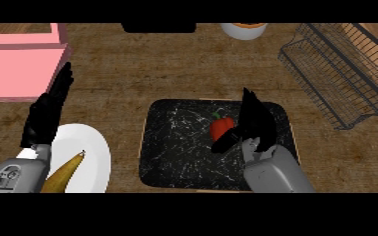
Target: Pick the bell pepper from the tray and place it in the tiered basket
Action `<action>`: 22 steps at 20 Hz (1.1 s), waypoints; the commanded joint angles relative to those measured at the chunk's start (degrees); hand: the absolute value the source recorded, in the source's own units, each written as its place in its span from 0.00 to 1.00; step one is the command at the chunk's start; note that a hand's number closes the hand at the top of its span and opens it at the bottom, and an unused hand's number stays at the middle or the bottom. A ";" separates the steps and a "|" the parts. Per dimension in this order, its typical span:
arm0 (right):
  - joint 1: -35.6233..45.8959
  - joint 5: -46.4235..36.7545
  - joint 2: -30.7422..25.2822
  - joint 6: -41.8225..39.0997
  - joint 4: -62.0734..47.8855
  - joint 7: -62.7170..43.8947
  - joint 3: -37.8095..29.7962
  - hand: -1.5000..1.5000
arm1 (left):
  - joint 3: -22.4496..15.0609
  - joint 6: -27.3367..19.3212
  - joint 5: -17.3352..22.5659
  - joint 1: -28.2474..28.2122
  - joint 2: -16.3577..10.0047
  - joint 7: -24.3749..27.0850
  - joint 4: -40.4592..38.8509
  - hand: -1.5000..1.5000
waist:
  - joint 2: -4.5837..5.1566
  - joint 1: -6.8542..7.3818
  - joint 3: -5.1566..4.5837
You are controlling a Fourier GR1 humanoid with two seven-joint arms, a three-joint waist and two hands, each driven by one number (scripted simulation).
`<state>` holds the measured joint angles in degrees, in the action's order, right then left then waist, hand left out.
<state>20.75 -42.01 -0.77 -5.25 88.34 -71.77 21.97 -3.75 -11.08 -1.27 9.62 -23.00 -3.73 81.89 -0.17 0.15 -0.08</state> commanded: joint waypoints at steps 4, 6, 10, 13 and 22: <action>-0.82 0.22 0.73 0.39 0.92 -13.46 0.91 0.00 | 0.03 -0.95 -1.25 -0.81 1.54 0.74 -0.74 0.50 | -0.01 -0.28 0.01; 1.14 1.37 0.73 1.49 -1.67 -13.46 1.42 0.00 | 1.57 0.73 -0.26 -1.71 -0.20 2.07 -0.65 0.50 | 0.03 0.30 -0.01; 3.27 3.68 0.73 2.67 -5.43 -13.09 0.41 0.00 | -0.70 0.50 -1.23 -2.27 2.40 2.45 0.56 0.50 | 0.14 0.60 0.04; 4.49 4.50 0.73 6.19 -9.29 -11.76 1.10 0.00 | 1.27 2.58 0.22 -1.00 0.42 0.43 0.82 0.50 | 0.21 1.00 0.06; 4.99 15.10 0.72 8.70 -16.79 -5.53 7.05 1.00 | 0.93 2.84 -1.06 -0.75 1.73 1.17 0.79 0.50 | 0.33 1.35 0.09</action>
<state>23.53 -32.95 -1.46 0.47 77.21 -69.40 25.02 -2.98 -9.95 -2.96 9.11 -20.88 -2.41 81.66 -0.47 0.63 -0.44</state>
